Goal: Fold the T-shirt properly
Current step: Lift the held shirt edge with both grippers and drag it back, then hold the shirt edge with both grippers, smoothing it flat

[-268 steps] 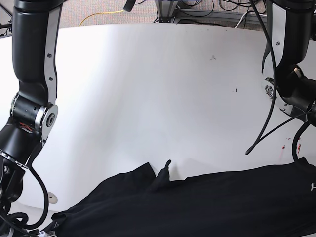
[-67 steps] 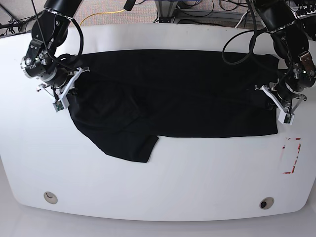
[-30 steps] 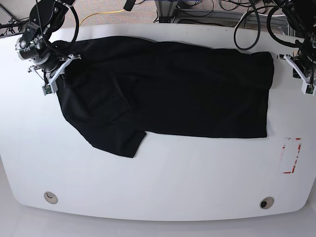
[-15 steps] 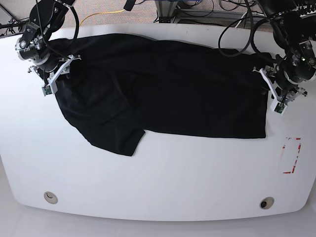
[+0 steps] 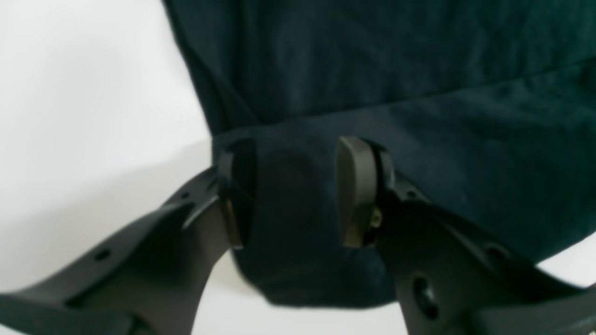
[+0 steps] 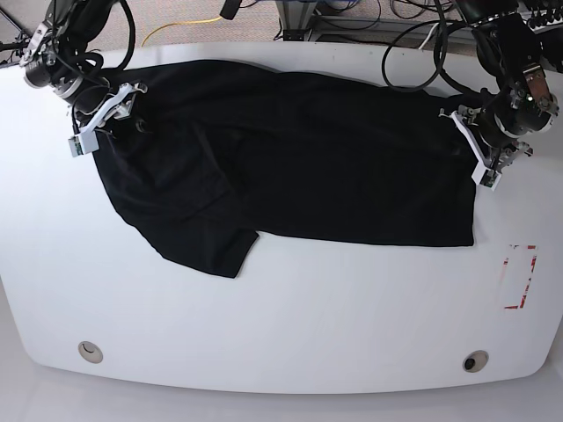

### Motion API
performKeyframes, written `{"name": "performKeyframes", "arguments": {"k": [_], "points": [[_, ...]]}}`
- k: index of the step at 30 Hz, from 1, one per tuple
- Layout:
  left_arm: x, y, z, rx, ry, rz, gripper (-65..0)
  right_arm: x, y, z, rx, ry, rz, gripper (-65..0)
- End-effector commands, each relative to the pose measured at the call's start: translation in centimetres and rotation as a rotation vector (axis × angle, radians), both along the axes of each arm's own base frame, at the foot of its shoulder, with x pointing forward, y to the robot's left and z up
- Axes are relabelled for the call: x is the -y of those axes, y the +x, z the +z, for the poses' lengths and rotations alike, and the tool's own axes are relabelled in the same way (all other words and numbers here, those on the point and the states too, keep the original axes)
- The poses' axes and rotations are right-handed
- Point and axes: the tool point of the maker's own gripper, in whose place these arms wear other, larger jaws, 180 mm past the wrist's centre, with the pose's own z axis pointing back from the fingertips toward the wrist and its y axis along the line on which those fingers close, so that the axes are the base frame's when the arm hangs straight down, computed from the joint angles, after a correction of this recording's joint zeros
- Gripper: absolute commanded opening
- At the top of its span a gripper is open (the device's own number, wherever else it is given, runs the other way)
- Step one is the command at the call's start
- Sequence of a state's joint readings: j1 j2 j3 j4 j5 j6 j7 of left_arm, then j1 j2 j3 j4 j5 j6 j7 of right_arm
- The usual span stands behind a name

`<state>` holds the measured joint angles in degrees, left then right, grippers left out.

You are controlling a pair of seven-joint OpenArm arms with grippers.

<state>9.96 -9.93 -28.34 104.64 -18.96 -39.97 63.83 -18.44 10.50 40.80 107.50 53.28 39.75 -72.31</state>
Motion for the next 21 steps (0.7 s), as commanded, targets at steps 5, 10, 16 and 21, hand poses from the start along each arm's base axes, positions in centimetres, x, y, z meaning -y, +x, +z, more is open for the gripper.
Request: {"name": "performKeyframes", "arguments": {"k": [5, 10, 16, 21], "points": [[0.8, 0.1, -1.9, -0.018, -0.061, -0.017, -39.2, -0.7, -2.0, 0.0, -0.015, 0.057, 0.017, -28.7], [1.3, 0.5, -2.7, 0.003, -0.113, -0.005, -39.2, 0.9, -3.7, -3.4, -0.145, -0.003, -0.023, -28.7], [1.1, 1.2, -3.8, -0.011, -0.132, -0.014, -39.2, 3.7, -5.2, -8.3, -0.298, -0.064, -0.103, -36.6], [-0.7, 0.7, -4.8, -0.057, -0.115, 0.001, -39.2, 6.1, -5.7, -9.6, -0.328, -0.129, -0.12, -38.7]]}}
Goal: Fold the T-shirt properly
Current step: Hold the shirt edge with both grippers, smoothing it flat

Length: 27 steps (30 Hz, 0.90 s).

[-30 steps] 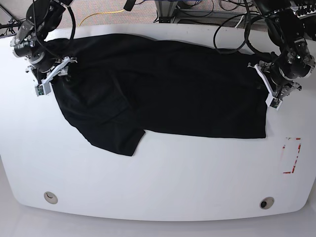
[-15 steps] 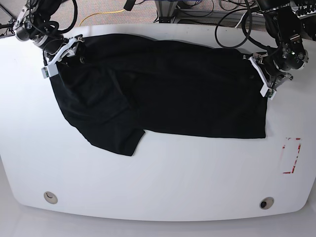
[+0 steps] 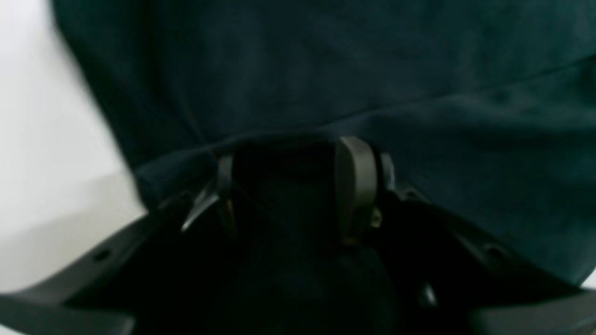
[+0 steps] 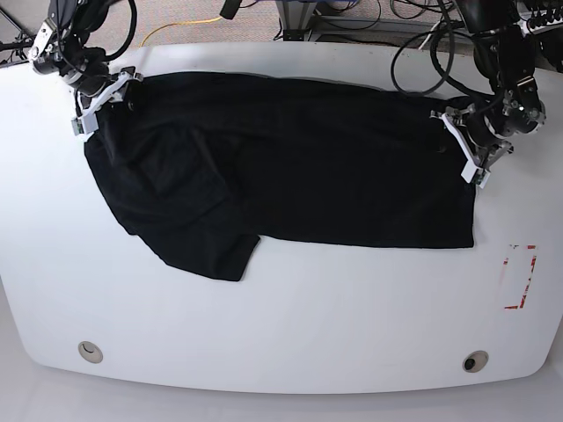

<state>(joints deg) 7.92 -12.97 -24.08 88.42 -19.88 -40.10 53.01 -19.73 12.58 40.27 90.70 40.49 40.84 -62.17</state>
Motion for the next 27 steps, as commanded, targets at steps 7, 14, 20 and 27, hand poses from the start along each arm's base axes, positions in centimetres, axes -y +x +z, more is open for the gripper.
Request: {"name": "performKeyframes", "arguments": {"k": [7, 14, 20, 27], "points": [[-4.5, -0.8, -1.1, -0.083, 0.07, 0.025, -39.2, 4.0, -2.2, -1.2, -0.131, -0.142, 0.028, -38.7], [-6.5, -1.0, -0.4, -0.091, 0.118, 0.026, -39.0, 5.5, -1.9, -0.4, -0.127, -0.185, 0.037, -38.7], [-7.1, -0.4, 2.8, -0.055, 0.205, 0.012, -38.9, 4.5, -1.4, 1.5, -0.068, -0.204, 0.081, -38.7], [-6.4, -0.1, 7.6, 0.019, 0.3, 0.036, -38.9, 1.0, 0.3, 5.4, 0.076, -0.159, 0.143, -38.7]]}}
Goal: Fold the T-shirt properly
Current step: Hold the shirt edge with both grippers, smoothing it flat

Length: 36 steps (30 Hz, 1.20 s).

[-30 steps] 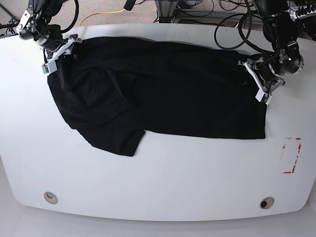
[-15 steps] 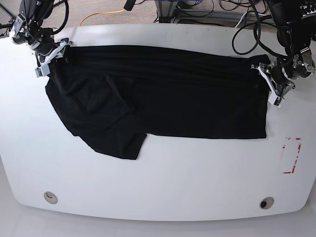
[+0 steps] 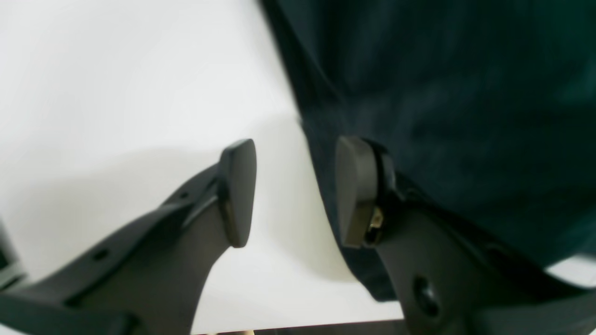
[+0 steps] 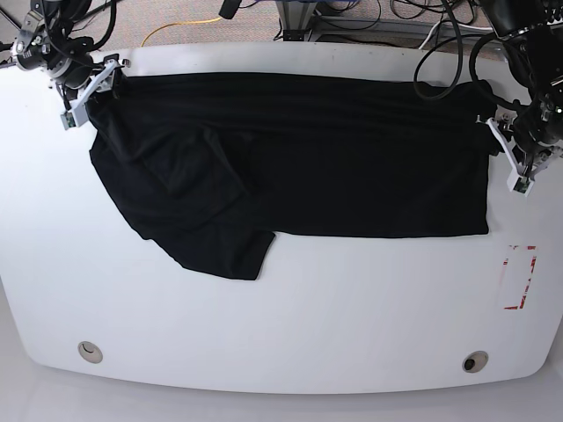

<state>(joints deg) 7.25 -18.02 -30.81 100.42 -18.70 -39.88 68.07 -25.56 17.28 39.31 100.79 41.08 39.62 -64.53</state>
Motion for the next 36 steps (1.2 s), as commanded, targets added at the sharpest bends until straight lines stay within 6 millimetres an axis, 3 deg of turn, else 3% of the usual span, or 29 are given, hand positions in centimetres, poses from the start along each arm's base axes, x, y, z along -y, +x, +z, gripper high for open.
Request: {"name": "performKeyframes", "arguments": {"k": [1, 4, 9, 12, 14, 20, 23, 27, 32, 36], "points": [[1.4, 1.1, 2.6, 0.076, 0.028, -0.042, -38.9, -1.1, 1.7, 2.5, 0.083, -0.004, 0.05, -38.8], [2.6, 1.1, 3.5, 0.102, 0.035, -0.059, -38.9, -1.7, 1.8, 3.1, 0.093, -0.018, 0.061, -38.8], [4.9, 0.7, 2.1, 0.051, 0.018, -0.119, -38.9, -2.1, 2.8, 3.7, 0.122, -0.019, 0.068, -38.8], [5.5, -0.7, 0.8, 0.014, -0.002, -0.126, -38.9, -1.2, 2.6, 2.7, 0.088, -0.045, 0.046, -39.2], [6.5, -0.9, 0.2, 0.023, -0.037, -0.121, -38.9, -0.3, 3.7, 2.3, 0.08, -0.082, 0.029, -39.3], [5.7, -2.3, -2.4, -0.029, -0.044, -0.093, -38.9, 2.0, 3.8, -0.1, -0.012, -0.155, -0.019, -39.3], [5.3, -2.6, -4.2, -0.05, -0.077, -0.072, -38.9, 2.4, 4.3, -0.7, -0.011, -0.147, -0.035, -39.3], [4.4, -3.7, -6.2, -0.11, -0.084, -0.043, -38.9, 2.1, 3.3, -2.0, -0.037, -0.128, -0.026, -39.2], [3.8, -4.0, -6.4, -0.125, -0.071, -0.039, -38.9, 1.2, 2.0, -3.4, -0.071, -0.107, 0.003, -39.3], [3.9, -5.8, -6.0, -0.138, -0.043, -0.058, -38.9, 1.1, 0.3, -4.0, -0.104, -0.101, 0.005, -39.5]]}}
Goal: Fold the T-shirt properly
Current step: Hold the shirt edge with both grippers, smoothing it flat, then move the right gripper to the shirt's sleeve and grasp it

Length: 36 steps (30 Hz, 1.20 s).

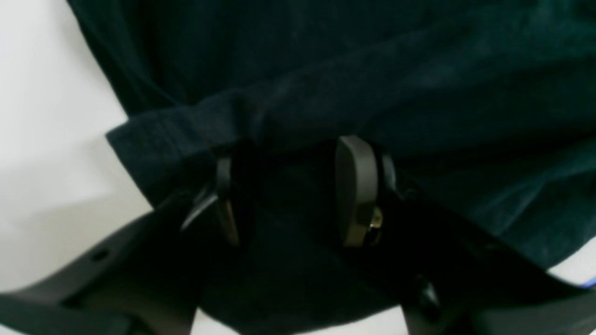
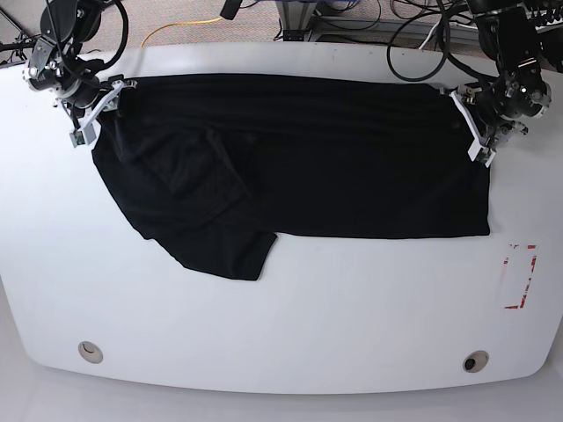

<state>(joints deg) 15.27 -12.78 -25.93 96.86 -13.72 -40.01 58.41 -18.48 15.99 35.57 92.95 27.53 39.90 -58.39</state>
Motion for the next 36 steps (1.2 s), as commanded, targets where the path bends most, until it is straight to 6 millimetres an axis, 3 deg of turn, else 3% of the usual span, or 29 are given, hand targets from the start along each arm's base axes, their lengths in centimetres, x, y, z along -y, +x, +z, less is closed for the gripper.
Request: {"name": "performKeyframes", "arguments": {"k": [1, 8, 15, 23, 29, 36], "points": [[-0.9, -1.8, 0.4, -0.041, 0.07, -0.016, -38.9, 0.4, -2.3, -0.9, -0.082, -0.026, 0.012, -39.5], [-0.5, -5.6, 0.6, -0.091, 0.104, -0.056, -38.9, 0.3, -4.1, 0.2, -0.09, -0.073, 0.052, -39.5], [-1.3, -6.2, 1.1, -0.089, 0.123, -0.034, -38.9, 0.0, -4.4, 0.9, -0.079, -0.09, 0.072, -39.5], [-2.1, -2.5, 2.9, -0.025, 0.155, -0.01, -38.9, -0.9, -2.1, 4.2, 0.031, -0.145, 0.126, -38.8], [-3.1, -0.1, 5.4, 0.028, 0.212, -0.012, -38.9, -2.3, 0.1, 5.9, 0.12, -0.07, 0.138, -38.8], [-3.1, 1.1, 6.1, 0.061, 0.216, -0.009, -39.0, -4.3, 5.0, 7.3, 0.231, -0.004, 0.147, -38.7]]}}
